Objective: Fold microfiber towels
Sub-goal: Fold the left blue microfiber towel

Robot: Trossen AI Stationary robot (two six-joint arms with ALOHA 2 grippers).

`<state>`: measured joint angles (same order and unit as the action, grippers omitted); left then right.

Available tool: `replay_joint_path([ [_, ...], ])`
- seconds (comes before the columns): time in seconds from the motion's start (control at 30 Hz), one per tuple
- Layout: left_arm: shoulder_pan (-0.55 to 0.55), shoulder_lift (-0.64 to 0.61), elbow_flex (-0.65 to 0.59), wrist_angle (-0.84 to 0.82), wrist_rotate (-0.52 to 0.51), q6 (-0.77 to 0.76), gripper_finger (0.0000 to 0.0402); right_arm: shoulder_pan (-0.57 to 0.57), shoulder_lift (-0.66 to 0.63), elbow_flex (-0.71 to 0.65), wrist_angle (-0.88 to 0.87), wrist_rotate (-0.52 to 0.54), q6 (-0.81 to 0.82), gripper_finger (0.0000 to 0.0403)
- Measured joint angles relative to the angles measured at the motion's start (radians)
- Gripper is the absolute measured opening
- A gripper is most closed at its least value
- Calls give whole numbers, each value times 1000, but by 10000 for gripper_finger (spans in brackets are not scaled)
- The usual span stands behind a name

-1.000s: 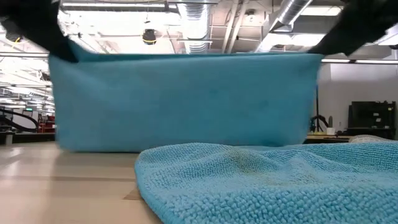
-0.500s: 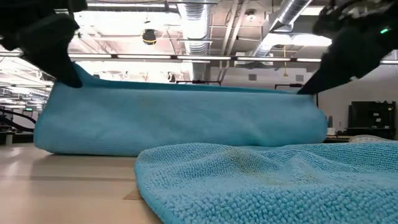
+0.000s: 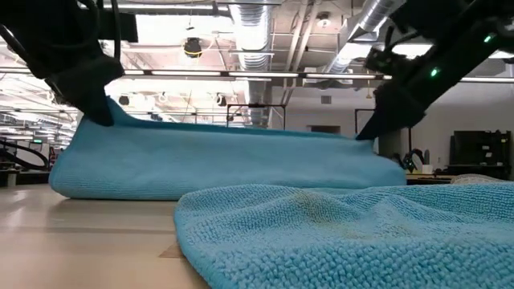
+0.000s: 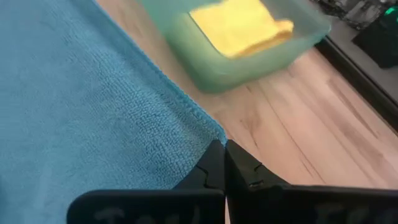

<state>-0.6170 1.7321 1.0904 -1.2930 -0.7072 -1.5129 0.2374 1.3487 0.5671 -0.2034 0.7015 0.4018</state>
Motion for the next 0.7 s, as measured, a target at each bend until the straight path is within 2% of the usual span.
replay_joint_path([
  [0.33, 36, 3, 0, -2, 32, 37, 0, -55, 144, 1, 97, -4, -48, 11],
  [0.7, 99, 3, 0, 22, 22, 56, 0, -93, 162, 0, 91, -21, -97, 11],
])
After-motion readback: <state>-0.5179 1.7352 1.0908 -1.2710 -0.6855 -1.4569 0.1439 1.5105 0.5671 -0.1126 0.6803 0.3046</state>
